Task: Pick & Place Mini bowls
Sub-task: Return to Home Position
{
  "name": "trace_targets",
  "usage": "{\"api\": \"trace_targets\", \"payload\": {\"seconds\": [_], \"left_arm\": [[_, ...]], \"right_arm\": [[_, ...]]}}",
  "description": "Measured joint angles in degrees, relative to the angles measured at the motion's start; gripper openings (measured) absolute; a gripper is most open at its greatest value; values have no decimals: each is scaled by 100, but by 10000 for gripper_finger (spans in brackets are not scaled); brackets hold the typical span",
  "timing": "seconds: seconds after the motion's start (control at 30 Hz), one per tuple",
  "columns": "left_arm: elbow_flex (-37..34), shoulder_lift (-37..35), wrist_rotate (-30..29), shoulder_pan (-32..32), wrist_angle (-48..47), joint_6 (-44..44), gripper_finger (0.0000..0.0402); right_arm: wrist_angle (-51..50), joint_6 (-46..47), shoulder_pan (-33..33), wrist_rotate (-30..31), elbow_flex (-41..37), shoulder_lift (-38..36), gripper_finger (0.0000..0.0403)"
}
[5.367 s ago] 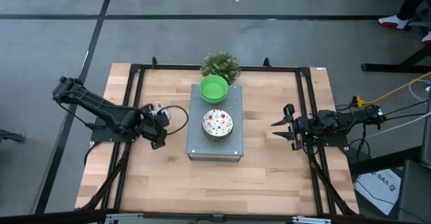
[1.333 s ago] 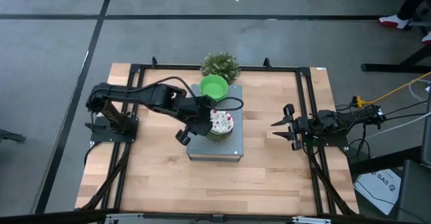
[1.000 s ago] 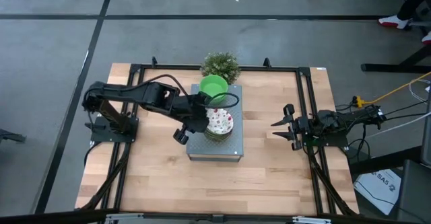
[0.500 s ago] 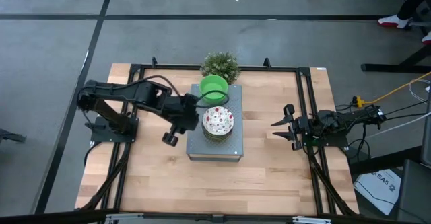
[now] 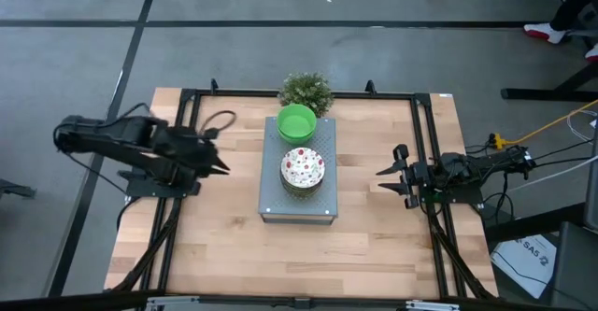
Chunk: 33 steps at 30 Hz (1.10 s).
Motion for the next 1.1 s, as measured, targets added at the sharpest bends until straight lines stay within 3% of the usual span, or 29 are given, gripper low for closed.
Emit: {"api": "trace_targets", "payload": {"seconds": [0.23,0.4,0.7,1.1], "left_arm": [[-1773,-1807,-754,19,665,-360,36],[-1698,-2115,-1035,109,883,527,35],[-1839,-2752,-947,101,1143,895,32],[-2659,-2837,-747,101,3126,635,31]], "right_arm": [[2,0,1,-1,-1,-1,147],[-7,0,1,-1,1,1,147],[-9,-1,1,-2,1,-1,147],[-11,-1,1,-2,1,-1,147]]}}
